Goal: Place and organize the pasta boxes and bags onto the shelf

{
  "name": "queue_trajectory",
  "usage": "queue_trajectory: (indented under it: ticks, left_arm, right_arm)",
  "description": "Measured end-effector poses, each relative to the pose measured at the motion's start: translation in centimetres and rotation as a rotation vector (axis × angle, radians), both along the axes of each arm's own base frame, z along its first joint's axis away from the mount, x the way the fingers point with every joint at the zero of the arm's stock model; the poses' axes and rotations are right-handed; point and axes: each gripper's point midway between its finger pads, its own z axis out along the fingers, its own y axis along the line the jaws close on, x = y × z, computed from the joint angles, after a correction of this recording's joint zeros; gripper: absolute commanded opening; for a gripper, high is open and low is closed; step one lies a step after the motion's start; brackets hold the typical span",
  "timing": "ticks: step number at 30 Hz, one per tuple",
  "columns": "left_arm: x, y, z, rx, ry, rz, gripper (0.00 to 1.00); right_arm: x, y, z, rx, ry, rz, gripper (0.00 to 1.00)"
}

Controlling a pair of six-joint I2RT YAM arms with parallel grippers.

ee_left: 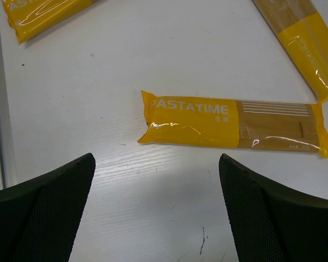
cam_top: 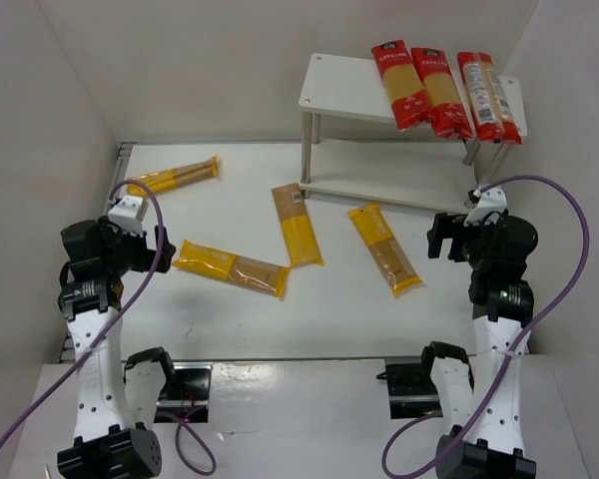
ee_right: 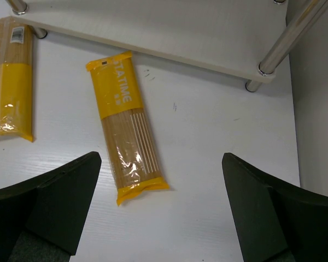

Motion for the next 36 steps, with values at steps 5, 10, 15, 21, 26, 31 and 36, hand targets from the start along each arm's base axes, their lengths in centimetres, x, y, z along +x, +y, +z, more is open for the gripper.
queue_trajectory:
  ticks: [5,10,15,21,26,31,36]
  left_arm:
    - [0.0,0.0,0.0,0.000,0.000,0.000,0.99]
    - [0.0,0.0,0.1,0.001,-0.004,0.000,0.99]
    - [-0.3,-0.1,0.6,0.010,-0.026,0.001,0.99]
    - [-0.5,-0.2,1.2,0.019,-0.052,0.001,0.99]
    - [-0.7,-0.1,1.5,0.028,-0.062,0.009,0.99]
    - [-0.7,0.2,1.5,0.036,-0.062,0.023,0.99]
    - [-0.6,0.4,1.5,0.042,-0.061,0.032,0.99]
  right_arm:
    - [-0.1,0.1,0.1,0.001,-0.005,0.005,1.00]
    - [-0.1,0.2,0.3,0.000,-0.011,0.008,1.00]
    - [0.4,1.0,-0.7,0.016,0.028,0.062,1.00]
    - [1.1,7.5,-2.9,-0.001,0.122,0.302,1.00]
    - [1.5,12.7,-4.3,-0.062,0.200,0.463,1.00]
    - [2.2,15.7,-8.7,-0.183,0.335,0.506,1.00]
    - [2.7,15.1,-13.2,-0.316,0.433,0.445,1.00]
